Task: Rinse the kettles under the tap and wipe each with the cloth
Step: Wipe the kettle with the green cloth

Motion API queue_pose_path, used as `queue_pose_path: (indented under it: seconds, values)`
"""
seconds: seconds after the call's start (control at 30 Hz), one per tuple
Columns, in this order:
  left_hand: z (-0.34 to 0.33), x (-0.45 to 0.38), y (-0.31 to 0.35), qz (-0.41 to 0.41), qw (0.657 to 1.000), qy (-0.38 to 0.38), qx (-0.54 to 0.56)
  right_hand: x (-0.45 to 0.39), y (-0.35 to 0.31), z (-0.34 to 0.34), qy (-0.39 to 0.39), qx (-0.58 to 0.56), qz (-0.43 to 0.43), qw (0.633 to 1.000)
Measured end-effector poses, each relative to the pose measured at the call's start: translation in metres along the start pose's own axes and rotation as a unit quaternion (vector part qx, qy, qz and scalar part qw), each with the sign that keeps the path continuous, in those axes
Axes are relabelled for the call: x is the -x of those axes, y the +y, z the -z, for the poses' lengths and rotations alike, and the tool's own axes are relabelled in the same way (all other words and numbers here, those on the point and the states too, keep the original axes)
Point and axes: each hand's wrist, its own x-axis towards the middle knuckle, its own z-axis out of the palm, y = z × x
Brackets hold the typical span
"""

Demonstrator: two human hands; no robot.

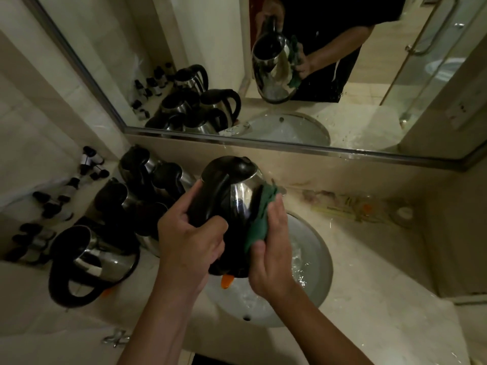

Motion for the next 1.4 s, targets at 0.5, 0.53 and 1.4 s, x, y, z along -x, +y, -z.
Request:
queue_pose_path:
  seconds: [0.5,0.53,1.4]
  values:
    - [0.009,0.001,0.014,-0.014,0.999,-0.032,-0.03,-0.051,0.014,0.015,0.017,-0.385,-0.473,0.793]
    - [0.009,0.001,0.016,-0.017,0.999,-0.036,-0.032,-0.046,0.018,0.016,-0.002,-0.431,-0.525,0.734]
    - [0.002,-0.014,-0.019,-0.08,0.994,0.021,-0.065,-0.025,-0.028,0.004,0.072,-0.666,-0.676,0.308]
